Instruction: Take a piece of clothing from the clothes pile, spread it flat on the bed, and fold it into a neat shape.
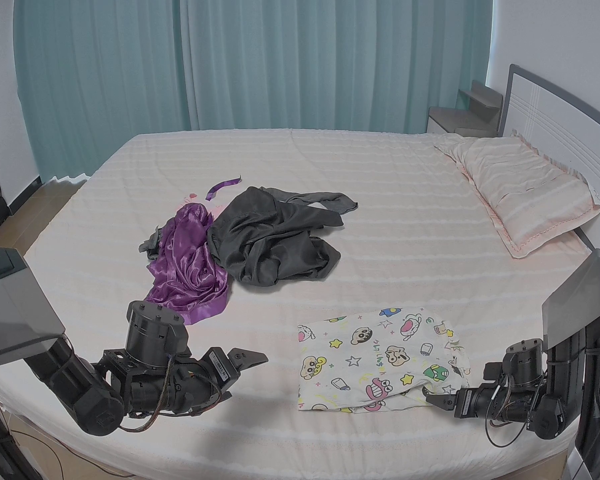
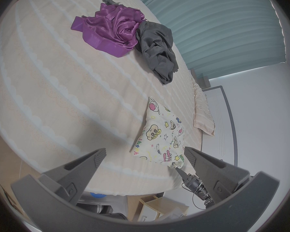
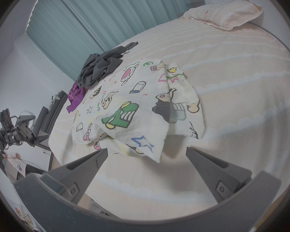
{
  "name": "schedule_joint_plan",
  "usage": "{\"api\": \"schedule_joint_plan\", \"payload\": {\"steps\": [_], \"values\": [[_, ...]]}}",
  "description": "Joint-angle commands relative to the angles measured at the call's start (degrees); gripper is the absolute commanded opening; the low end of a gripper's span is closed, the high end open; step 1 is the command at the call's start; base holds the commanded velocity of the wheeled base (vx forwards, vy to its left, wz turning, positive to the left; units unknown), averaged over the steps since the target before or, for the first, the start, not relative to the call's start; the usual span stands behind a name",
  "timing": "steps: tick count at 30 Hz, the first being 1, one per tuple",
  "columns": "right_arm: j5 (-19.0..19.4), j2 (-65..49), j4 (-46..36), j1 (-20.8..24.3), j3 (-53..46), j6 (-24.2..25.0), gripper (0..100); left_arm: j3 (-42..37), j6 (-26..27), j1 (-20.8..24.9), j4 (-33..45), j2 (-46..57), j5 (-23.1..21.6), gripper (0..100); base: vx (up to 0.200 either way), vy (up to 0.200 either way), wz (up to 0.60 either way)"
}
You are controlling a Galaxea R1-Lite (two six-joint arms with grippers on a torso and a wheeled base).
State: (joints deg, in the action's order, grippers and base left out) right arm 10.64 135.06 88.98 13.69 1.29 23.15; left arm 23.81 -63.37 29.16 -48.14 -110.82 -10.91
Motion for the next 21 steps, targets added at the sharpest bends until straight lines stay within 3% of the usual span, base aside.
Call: {"api": "schedule_joint_plan", "payload": {"steps": [1,3,4,21], "values": [[0.0,0.2,0.8,-0.2,0.8,0.1,100,0.0,0.0,0.0,0.0,-0.3,0.0,100,0.0,0.0,0.0],[-0.1,0.2,0.8,-0.2,1.3,0.1,100,0.0,0.0,0.0,0.0,-0.3,0.0,100,0.0,0.0,0.0],[-0.3,-0.1,0.8,-0.2,2.7,0.5,0,0.0,0.0,0.0,-0.1,-0.3,0.0,100,0.0,0.0,0.0],[-0.4,-1.7,0.8,-2.0,-1.3,0.3,0,0.0,0.0,0.0,-0.1,-0.3,0.0,100,0.0,0.0,0.0]]}}
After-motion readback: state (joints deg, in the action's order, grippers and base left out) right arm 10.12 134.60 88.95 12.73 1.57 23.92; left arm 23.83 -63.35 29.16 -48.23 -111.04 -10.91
